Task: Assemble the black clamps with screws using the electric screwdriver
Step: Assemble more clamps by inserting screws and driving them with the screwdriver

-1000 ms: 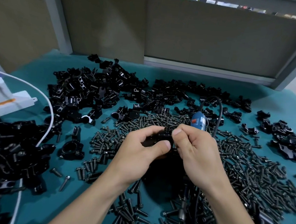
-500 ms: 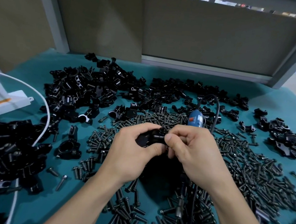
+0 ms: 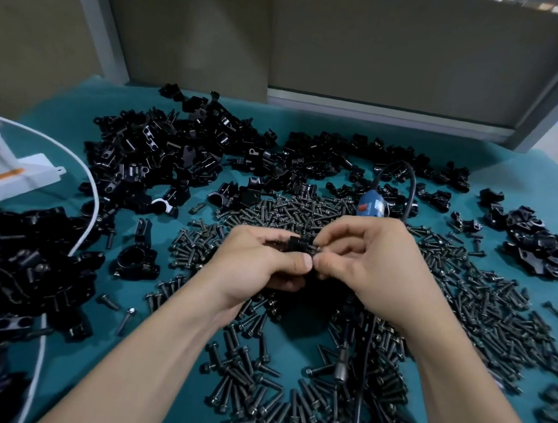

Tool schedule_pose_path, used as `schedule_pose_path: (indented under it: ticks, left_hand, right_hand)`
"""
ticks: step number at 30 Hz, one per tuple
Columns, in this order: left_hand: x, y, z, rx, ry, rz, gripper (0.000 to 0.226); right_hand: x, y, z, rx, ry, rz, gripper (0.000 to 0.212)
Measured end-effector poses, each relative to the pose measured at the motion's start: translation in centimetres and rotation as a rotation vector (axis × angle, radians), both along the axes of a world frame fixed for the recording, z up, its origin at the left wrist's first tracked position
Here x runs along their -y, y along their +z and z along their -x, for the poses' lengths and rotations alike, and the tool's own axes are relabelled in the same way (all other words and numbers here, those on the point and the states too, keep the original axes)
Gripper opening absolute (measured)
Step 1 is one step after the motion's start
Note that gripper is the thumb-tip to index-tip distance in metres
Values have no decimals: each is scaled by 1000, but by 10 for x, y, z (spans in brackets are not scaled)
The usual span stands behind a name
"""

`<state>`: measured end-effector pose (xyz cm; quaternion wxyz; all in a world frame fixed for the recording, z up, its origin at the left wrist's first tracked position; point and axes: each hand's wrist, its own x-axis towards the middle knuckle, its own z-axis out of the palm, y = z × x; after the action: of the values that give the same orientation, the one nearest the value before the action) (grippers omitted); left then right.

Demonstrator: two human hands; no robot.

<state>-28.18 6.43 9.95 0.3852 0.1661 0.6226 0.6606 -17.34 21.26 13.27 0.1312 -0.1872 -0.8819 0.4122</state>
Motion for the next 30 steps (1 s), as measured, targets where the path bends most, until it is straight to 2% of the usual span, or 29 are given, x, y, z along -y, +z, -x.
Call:
schedule_pose_path:
  ticks: [2,5,8,11,14,17,19,22,25,27,30]
  left_hand:
    - [0,-1,0,-68,57,-24,16]
    - [2,-1,-1,-143,67,-30,19]
    - [2,-1,-3,-155,75,-26,18]
    - [0,1,-5,-50,75,-39,13]
    - [1,4,-4,180,17,-80,3]
    - [6,4,3,286,80,-120,23]
    - [8,3,8,288,131,-155,18]
    - [9,1,12,281,179,-191,11]
    - [8,-2,12,246,186,-198,8]
    - [6,-3,11,227,207,-208,6]
    - [7,-5,10,200,216,-223,6]
  right_hand:
    - [-2,1,1,22,17,42,9]
    - [1,-1,1,12,23,-1,19]
    - [5,-6,3,-96,-56,39,15]
    - [9,-9,2,-267,-100,-132,24]
    - [14,-10,-3,-381,-97,-287,22]
    - [8,-3,-5,-426,-126,-352,17]
    - [6,2,-5,-298,-87,-398,17]
    - [16,0,-2,83,-52,-552,20]
    - [29,8,-1,168,12,-538,27]
    - [38,18,-4,213,153,-473,23]
    - [59,24,-16,395,413,-436,19]
